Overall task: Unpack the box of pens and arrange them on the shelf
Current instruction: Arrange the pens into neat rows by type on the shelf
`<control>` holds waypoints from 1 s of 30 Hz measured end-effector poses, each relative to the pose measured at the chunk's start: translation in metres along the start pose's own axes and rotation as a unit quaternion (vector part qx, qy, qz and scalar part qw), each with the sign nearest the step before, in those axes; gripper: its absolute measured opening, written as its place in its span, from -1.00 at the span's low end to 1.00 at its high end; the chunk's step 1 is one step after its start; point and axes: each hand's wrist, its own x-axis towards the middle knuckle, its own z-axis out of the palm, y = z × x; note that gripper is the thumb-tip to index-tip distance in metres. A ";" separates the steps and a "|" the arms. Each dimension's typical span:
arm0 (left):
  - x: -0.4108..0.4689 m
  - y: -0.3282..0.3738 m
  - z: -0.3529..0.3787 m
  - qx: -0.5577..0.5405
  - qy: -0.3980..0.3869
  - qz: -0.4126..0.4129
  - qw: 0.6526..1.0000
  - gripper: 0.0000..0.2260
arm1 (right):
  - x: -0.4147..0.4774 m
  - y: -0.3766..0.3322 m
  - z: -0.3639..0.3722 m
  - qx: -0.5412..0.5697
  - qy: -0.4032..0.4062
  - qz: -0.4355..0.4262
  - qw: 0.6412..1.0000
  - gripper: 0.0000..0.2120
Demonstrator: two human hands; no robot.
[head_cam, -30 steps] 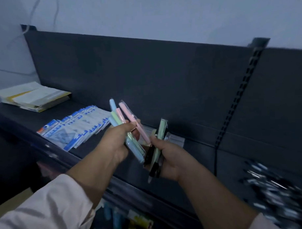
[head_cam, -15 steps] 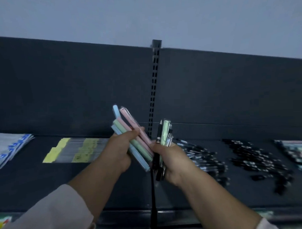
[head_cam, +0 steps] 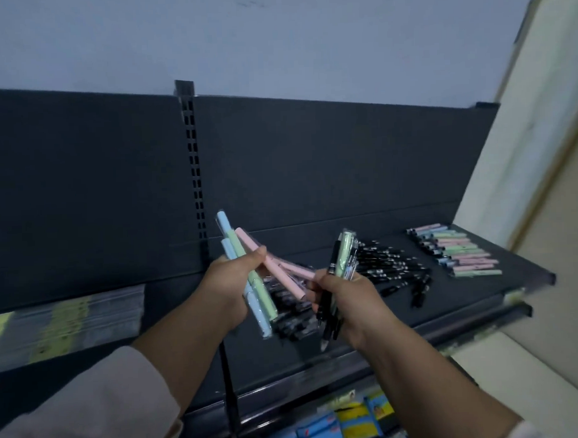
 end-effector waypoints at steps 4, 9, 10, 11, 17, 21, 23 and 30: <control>0.003 -0.006 0.039 0.075 -0.033 0.016 0.996 -0.87 | 0.005 -0.019 -0.049 0.053 0.020 0.003 0.998 -0.92; 0.008 -0.020 0.110 0.159 -0.105 0.047 0.981 -0.89 | 0.019 -0.054 -0.123 0.043 0.035 -0.025 0.998 -0.89; 0.008 -0.023 0.127 0.184 -0.115 0.059 0.974 -0.90 | 0.022 -0.062 -0.141 0.039 0.038 -0.030 0.998 -0.86; 0.010 -0.027 0.143 0.215 -0.122 0.071 0.966 -0.90 | 0.026 -0.070 -0.159 0.036 0.041 -0.033 0.998 -0.84; 0.023 -0.048 0.240 0.377 -0.157 0.132 0.903 -0.89 | 0.050 -0.117 -0.262 0.018 0.050 -0.037 0.998 -0.91; 0.035 -0.056 0.292 0.455 -0.172 0.156 0.860 -0.84 | 0.070 -0.136 -0.309 -0.016 0.033 -0.043 0.998 -0.90; 0.044 -0.058 0.317 0.479 -0.181 0.164 0.843 -0.84 | 0.082 -0.146 -0.325 -0.031 0.020 -0.043 0.998 -0.88; 0.099 -0.082 0.387 0.564 -0.252 0.152 0.772 -0.80 | 0.131 -0.157 -0.361 -0.044 -0.019 -0.040 0.998 -0.82</control>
